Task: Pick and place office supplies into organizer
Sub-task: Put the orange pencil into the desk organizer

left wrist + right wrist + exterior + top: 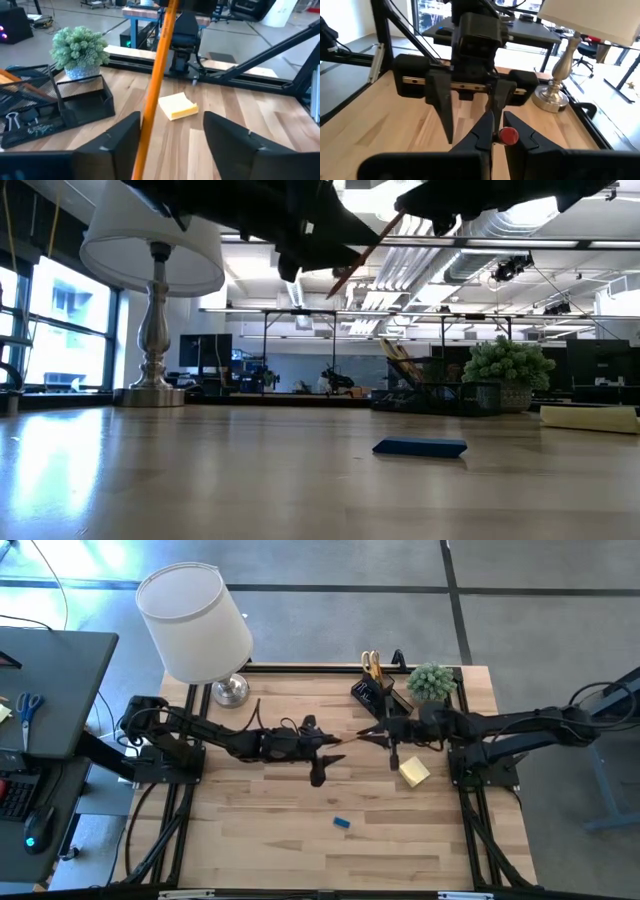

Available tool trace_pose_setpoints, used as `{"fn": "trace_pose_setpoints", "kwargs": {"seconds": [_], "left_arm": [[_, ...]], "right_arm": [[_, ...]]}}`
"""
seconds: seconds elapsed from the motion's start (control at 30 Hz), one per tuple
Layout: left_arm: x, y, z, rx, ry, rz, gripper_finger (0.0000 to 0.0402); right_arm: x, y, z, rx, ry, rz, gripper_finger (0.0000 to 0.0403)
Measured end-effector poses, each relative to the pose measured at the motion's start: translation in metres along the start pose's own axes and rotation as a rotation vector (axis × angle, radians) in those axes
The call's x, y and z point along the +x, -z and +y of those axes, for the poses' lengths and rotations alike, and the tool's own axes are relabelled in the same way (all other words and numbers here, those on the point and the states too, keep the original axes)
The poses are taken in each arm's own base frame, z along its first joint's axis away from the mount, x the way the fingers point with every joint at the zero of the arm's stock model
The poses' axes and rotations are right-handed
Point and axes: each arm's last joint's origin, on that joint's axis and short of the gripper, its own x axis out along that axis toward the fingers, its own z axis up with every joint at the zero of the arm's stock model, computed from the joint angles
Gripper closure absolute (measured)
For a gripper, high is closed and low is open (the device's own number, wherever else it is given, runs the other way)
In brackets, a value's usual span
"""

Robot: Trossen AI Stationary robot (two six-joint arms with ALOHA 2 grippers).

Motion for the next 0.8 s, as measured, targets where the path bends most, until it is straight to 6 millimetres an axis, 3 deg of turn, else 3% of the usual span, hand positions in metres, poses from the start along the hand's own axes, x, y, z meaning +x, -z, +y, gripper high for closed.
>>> {"fn": "trace_pose_setpoints", "kwargs": {"seconds": [0.2, 0.43, 0.8], "left_arm": [[0.000, 0.002, 0.001, 0.003, -0.018, 0.013, 0.0153], [0.000, 0.003, -0.002, 0.000, 0.006, 0.030, 0.0132], [0.000, 0.005, 0.001, -0.014, -0.047, 0.038, 0.0131]], "right_arm": [[0.000, 0.004, -0.007, 0.022, 0.030, 0.033, 0.0393], [-0.002, 0.015, -0.025, 0.034, 0.167, 0.128, 0.0393], [-0.026, 0.034, -0.090, 0.101, 0.529, 0.286, 0.0393]]}}
